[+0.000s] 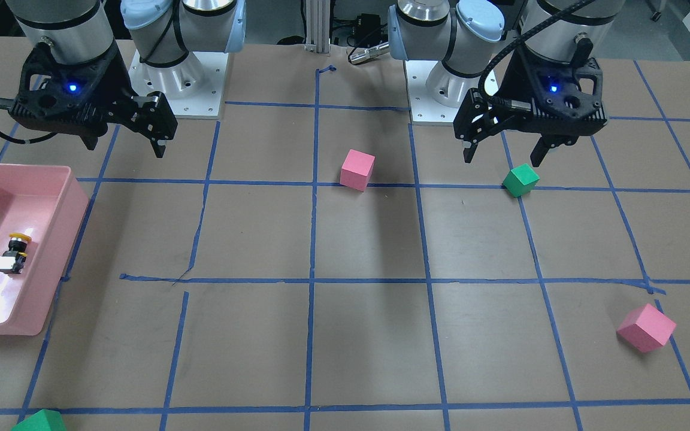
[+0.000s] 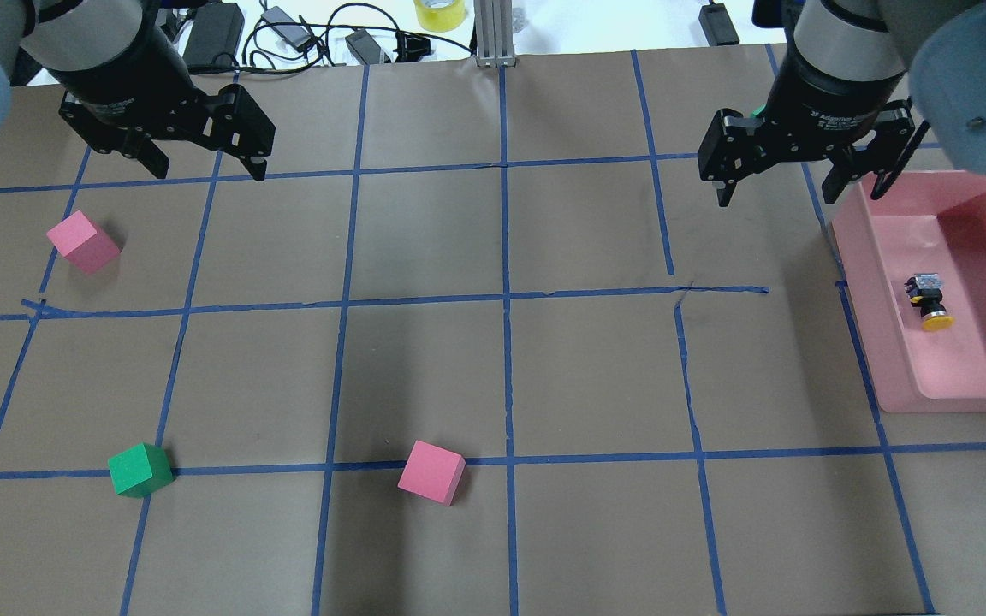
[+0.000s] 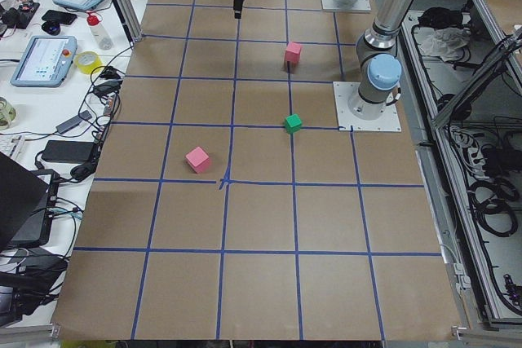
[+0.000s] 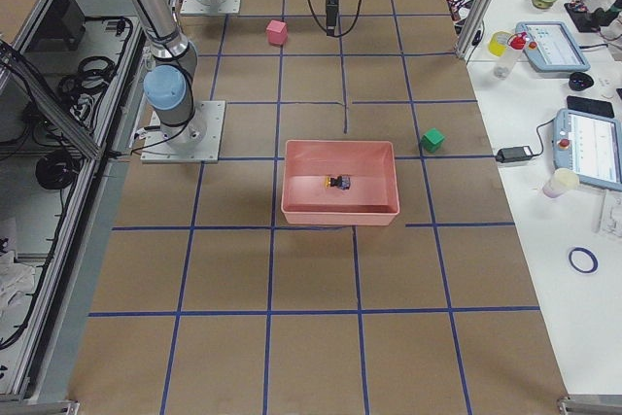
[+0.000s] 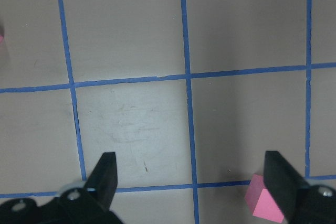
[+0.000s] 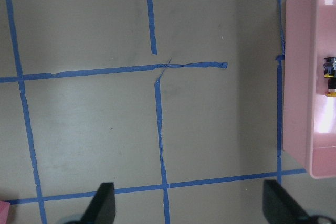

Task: Align button upright

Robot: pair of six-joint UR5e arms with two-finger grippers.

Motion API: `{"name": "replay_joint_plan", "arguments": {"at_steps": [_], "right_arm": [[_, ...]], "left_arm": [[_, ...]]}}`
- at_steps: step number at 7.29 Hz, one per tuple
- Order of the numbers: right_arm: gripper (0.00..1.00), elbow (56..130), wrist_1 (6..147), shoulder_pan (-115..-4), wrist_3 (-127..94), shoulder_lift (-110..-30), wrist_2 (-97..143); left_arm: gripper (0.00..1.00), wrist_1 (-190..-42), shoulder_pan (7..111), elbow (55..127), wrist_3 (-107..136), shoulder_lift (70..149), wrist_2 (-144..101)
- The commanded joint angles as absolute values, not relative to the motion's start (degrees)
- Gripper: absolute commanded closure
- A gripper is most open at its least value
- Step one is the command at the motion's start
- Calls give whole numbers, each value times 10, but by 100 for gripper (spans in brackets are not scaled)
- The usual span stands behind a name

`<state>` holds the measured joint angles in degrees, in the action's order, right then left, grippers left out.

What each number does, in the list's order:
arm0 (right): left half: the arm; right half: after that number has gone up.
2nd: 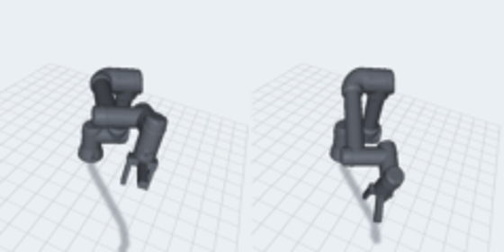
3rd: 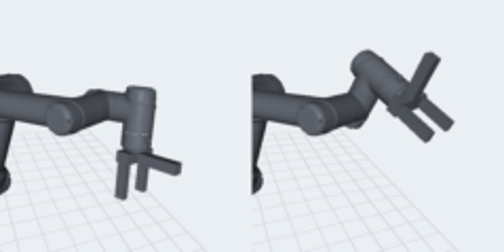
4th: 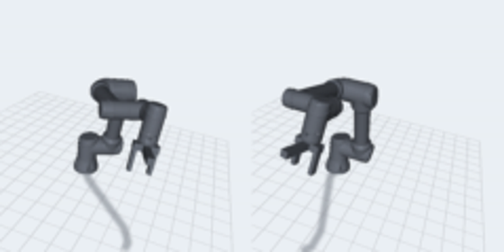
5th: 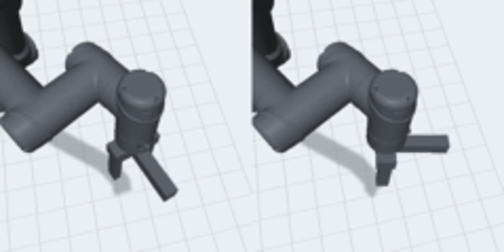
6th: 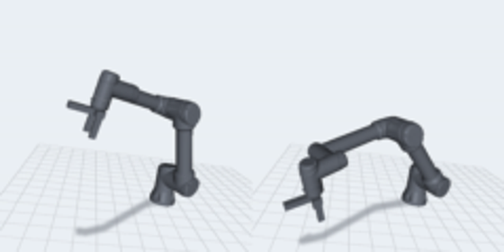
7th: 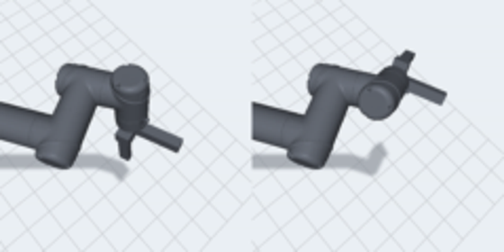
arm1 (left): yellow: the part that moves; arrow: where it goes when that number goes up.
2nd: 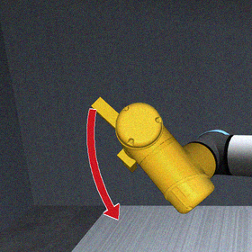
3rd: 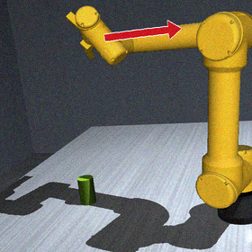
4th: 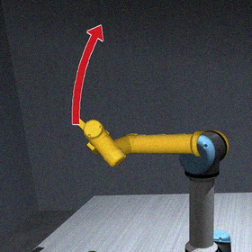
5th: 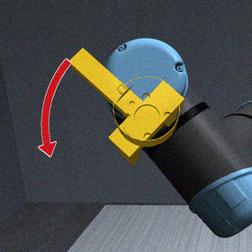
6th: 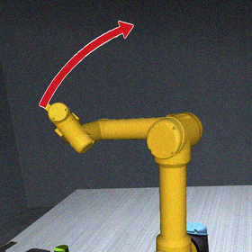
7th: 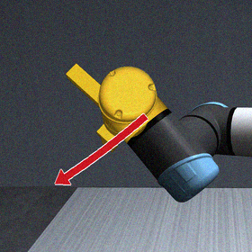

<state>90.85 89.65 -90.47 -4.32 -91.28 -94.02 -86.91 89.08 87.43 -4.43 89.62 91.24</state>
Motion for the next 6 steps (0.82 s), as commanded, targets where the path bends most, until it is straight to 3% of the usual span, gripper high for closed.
{"name": "replay_joint_plan", "arguments": {"at_steps": [1, 6], "right_arm": [[0, 909, 893, -905, -42, -914, -940], [0, 910, 892, -906, -46, -910, -946]], "left_arm": [[0, -869, 891, 874, -44, 896, 912], [0, -872, 893, 874, -44, 895, 916]]}}
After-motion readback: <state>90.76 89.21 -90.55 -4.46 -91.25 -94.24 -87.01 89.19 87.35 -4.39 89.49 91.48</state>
